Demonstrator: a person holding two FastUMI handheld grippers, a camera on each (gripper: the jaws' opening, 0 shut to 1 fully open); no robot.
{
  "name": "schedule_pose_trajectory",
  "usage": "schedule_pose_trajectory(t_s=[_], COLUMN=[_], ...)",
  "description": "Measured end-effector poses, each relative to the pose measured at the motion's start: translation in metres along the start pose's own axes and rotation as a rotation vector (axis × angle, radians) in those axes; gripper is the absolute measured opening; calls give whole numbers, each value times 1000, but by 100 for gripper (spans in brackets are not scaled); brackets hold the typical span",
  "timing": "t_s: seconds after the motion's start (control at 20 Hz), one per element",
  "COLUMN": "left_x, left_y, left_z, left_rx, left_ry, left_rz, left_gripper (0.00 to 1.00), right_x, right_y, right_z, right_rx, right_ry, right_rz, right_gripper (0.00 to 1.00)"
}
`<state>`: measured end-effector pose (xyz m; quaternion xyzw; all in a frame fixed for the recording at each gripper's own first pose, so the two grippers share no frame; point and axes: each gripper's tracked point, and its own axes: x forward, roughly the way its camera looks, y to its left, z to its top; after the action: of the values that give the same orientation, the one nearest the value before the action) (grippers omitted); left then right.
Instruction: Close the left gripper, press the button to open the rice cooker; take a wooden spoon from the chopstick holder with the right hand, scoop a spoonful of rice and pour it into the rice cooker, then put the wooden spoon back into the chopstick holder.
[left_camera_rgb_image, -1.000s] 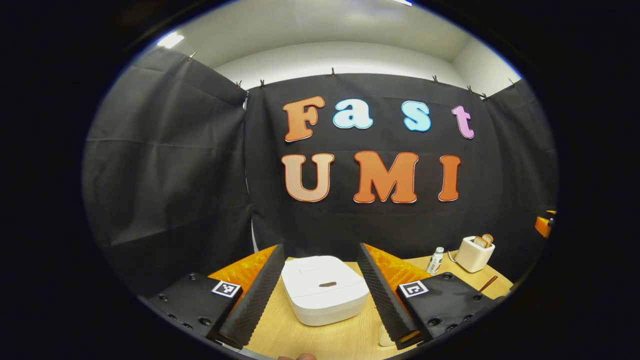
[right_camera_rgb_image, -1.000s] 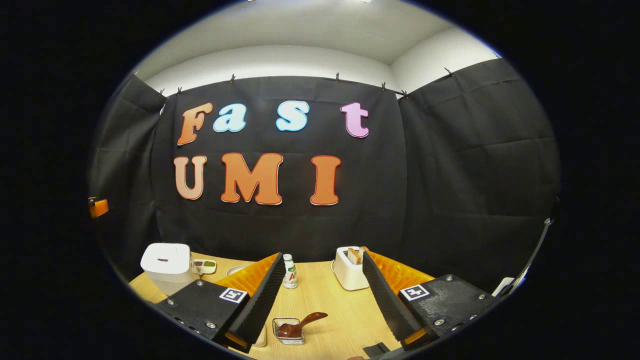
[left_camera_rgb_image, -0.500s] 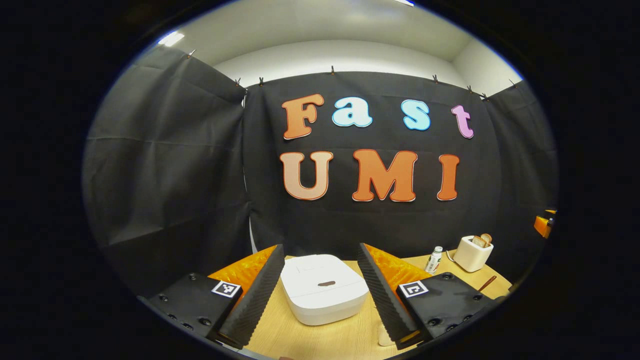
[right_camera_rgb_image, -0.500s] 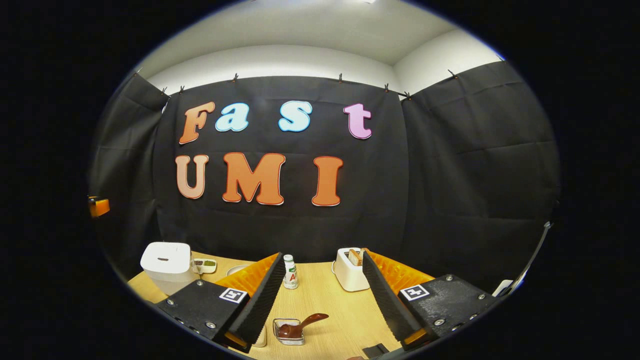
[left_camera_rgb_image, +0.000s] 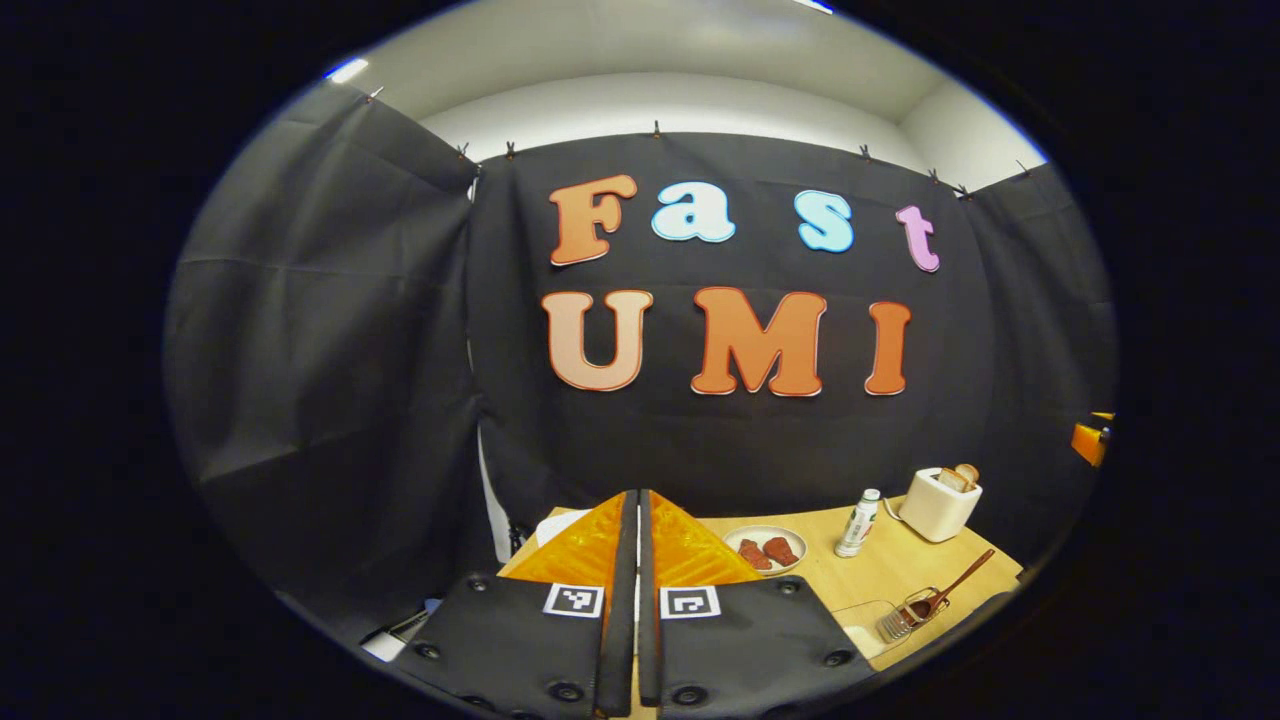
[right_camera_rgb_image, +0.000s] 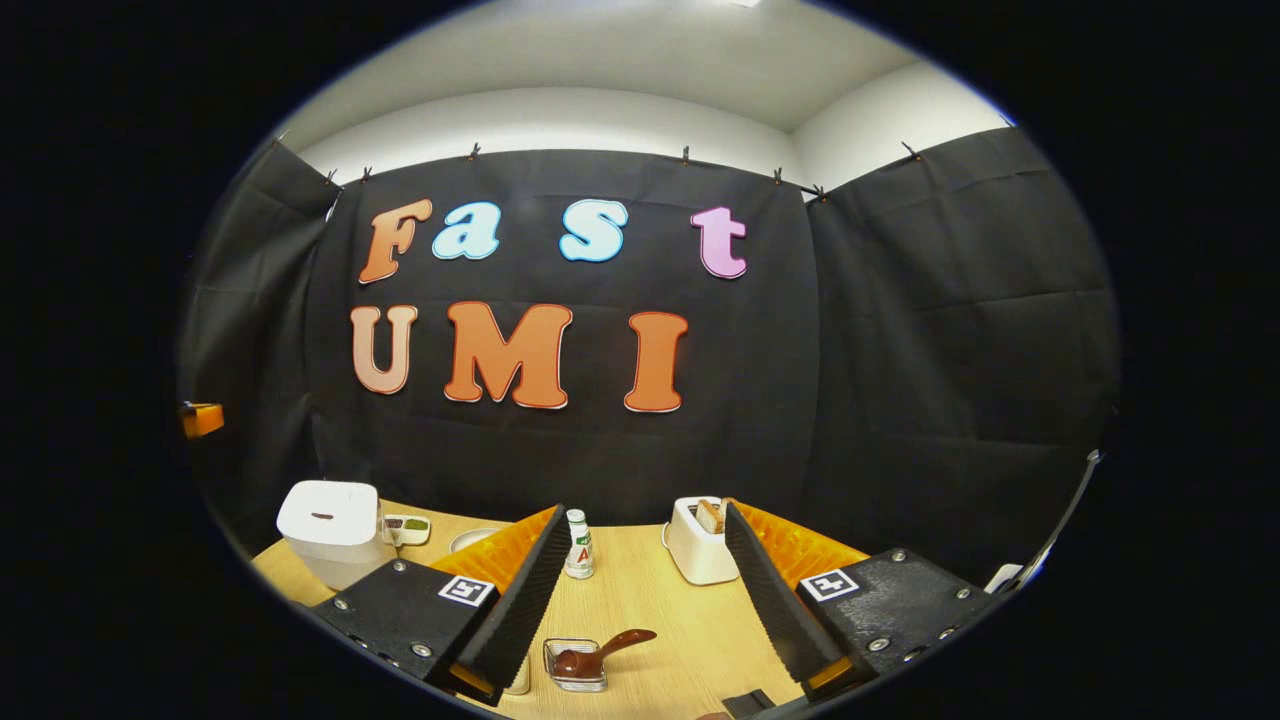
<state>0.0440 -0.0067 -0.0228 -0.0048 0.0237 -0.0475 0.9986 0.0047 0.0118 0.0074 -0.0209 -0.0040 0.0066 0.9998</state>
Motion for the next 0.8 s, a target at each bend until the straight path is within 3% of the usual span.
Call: schedule_pose_trajectory(t_s=[0.05, 0.1, 0.25, 0.8], left_x=[2, 14, 39, 143], left_y=[3, -1, 1, 5], left_z=[1, -14, -24, -125], left_rx=[-21, -38, -102, -29], left_ry=[5, 22, 23, 213], left_rz=[3, -8, -21, -80], left_gripper=[13, 5, 5, 5], right_x=[1, 2, 4, 17], right_y=[0, 1, 4, -4], right_z=[-2, -3, -4, -20], right_rx=[-1, 0, 0, -9], right_ry=[2, 6, 8, 57], right_rz=[0, -1, 5, -32], right_gripper=[95, 96, 96, 96])
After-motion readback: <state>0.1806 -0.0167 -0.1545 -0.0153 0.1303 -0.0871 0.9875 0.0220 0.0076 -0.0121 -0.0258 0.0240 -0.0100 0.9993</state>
